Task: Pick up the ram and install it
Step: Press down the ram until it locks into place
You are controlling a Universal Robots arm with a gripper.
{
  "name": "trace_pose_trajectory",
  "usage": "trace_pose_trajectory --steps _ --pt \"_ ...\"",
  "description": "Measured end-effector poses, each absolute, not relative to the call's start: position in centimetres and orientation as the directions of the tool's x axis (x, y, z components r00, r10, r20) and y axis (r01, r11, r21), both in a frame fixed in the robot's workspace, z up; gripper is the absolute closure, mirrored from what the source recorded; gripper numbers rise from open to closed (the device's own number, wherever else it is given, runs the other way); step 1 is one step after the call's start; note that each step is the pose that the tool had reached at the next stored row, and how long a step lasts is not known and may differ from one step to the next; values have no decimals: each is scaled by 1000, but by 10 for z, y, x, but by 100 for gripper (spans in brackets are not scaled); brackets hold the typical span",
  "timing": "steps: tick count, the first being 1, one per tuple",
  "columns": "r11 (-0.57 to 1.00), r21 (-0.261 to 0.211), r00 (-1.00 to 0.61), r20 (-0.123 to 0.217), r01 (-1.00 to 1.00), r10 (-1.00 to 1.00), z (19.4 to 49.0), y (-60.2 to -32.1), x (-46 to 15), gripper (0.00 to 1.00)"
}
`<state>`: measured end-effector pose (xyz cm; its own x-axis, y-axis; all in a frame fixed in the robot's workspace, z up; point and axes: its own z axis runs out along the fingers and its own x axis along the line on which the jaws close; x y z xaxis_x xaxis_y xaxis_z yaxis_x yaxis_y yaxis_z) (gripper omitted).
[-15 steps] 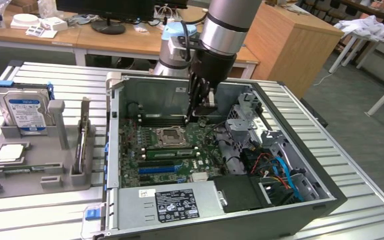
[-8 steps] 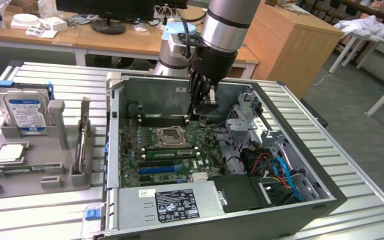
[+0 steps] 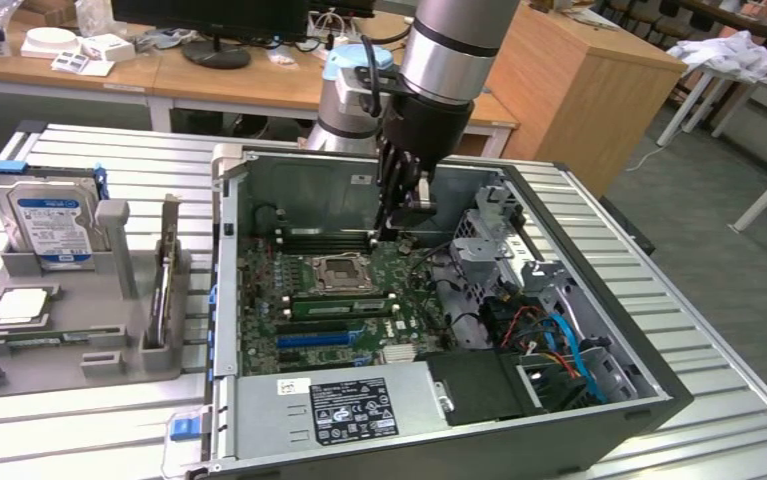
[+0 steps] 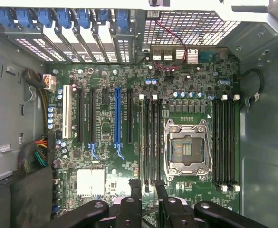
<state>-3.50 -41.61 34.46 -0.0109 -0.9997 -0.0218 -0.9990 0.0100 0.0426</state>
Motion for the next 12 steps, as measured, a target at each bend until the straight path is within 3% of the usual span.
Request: trace_pose_trajectory --steps 7,8,9,12 --pt "10 43 -11 -22 -999 -1000 345 -416 -35 75" --pt "10 43 -11 -22 -999 -1000 345 -416 -35 76" --pt "10 43 -11 -22 -999 -1000 345 -416 -35 89" --pt "10 43 -11 -22 -999 -1000 345 -416 -35 89"
